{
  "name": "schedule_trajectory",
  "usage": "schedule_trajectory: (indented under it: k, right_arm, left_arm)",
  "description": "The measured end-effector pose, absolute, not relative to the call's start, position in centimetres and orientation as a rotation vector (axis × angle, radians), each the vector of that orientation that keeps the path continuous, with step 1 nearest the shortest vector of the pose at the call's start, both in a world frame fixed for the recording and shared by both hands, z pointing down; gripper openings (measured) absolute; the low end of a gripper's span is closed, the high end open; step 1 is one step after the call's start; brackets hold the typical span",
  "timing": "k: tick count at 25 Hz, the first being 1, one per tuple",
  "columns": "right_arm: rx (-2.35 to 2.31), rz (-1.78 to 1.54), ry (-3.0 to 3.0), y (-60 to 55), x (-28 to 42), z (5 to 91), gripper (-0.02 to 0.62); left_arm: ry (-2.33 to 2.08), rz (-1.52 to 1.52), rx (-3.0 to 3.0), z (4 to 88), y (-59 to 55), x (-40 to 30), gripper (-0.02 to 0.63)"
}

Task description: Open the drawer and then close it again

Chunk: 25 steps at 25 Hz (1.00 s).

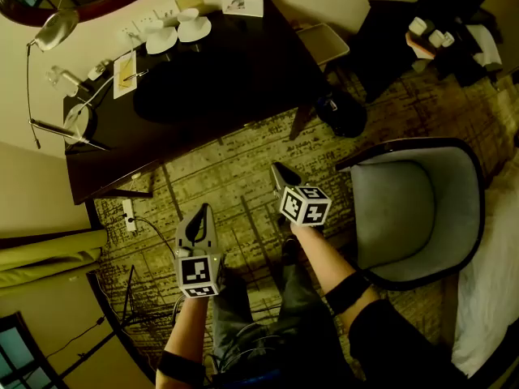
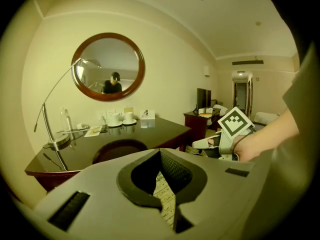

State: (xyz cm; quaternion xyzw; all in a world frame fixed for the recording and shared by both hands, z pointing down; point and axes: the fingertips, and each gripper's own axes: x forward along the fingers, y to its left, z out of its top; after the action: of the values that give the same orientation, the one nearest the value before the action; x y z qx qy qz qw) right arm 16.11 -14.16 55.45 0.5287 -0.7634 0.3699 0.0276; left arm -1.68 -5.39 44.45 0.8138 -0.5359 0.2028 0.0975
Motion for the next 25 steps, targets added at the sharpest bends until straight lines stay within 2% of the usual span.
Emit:
schedule_trajectory:
  k: [13,25]
  right_arm:
    - [1.815,1.645,-2.292,-23.3,14.0,68.0,0.212]
    - [1.865,1.847,-2.278,-28.7,12.4,72.3,0.21]
  left_arm:
    - [-1.567,0.512,2.439,52.2,-10.9,-0.8,0.003]
    - [-1.548,0.461,2.483,54.7,-14.3,1.0,0.003]
